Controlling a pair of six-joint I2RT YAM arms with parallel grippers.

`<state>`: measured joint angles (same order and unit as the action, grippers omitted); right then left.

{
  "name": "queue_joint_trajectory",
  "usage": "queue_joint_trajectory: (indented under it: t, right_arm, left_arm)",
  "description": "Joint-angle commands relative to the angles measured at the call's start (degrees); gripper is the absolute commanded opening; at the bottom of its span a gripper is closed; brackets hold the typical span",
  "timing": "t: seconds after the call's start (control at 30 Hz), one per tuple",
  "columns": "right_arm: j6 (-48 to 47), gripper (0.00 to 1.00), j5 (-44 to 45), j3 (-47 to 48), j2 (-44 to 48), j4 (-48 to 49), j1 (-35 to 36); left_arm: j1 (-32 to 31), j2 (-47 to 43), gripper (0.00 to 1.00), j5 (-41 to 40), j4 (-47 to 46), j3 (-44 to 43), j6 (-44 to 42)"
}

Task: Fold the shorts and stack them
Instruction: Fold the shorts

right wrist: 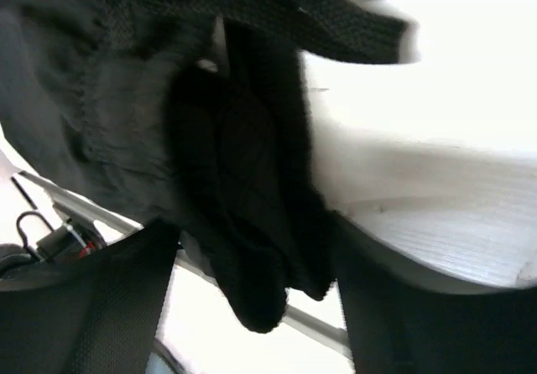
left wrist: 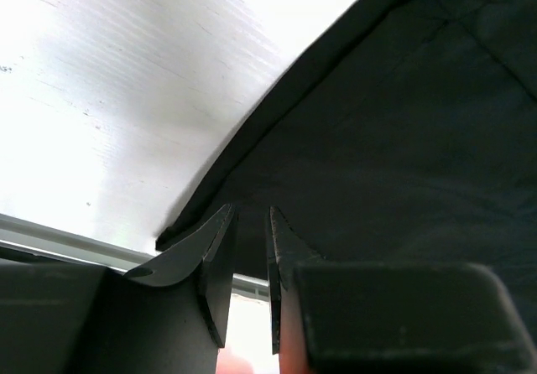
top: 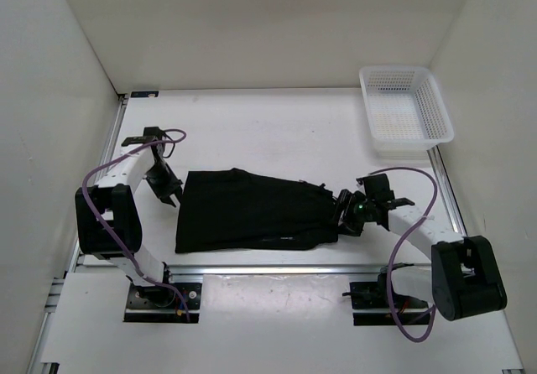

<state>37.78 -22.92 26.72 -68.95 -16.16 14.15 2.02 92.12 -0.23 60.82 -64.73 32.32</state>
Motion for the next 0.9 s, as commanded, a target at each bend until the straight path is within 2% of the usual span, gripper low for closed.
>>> queue_joint_trajectory:
  t: [0.0, 0.03, 0.1, 0.13, 0.17, 0.3, 0.5, 0.6, 0.63, 0.87]
  right_arm:
    - [2.6, 0.60, 1.9, -2.2, -0.8, 2.8, 0.3]
    - [3.1, 0.42, 3.0, -2.2, -0.8, 2.3, 0.3]
    - [4.1, 0.22, 5.7, -1.5, 0.7, 1.1, 0.3]
    - [4.1, 0.04, 8.8, -1.0, 1.5, -0.9, 0.3]
    - [4.1, 0.00, 10.5, -0.4, 2.4, -2.0, 0.3]
    - [4.0, 0.00, 18.6, 3.9, 7.6, -8.5, -0.3]
    - [-3.1, 0.00, 27.7, 16.5, 6.1, -17.9, -0.9]
    - [-6.8, 0.00, 29.8, 23.3, 3.9, -19.9, -0.9]
    - [-7.5, 0.00, 31.0, 25.2, 3.2, -20.6, -0.9]
    - [-12.9, 0.00, 37.9, 42.1, -6.1, -27.1, 7.7]
  left_arm:
    - [-0.3, -2.3, 0.32, 0.8, -1.7, 1.0, -0.6]
    - [-0.3, -2.3, 0.32, 0.8, -1.8, 1.6, -0.6]
    - [-0.3, -1.8, 0.31, 0.8, -1.8, 1.6, -0.6]
    - [-0.3, -1.8, 0.31, 1.3, -1.8, 1.6, -0.6]
    - [-0.3, -1.8, 0.31, 1.3, -1.8, 1.6, -1.1]
    - [-0.3, -2.3, 0.31, 1.9, -1.8, 1.6, -1.1]
    - [-2.1, -1.2, 0.31, 3.9, -2.9, 1.6, -1.1]
    - [-4.9, 1.0, 0.20, 5.7, -4.5, 1.6, -0.3]
    - [-5.7, 2.3, 0.10, 5.7, -5.3, 1.6, -0.3]
    - [-12.4, 10.1, 0.10, 7.3, -7.1, -0.2, 1.6]
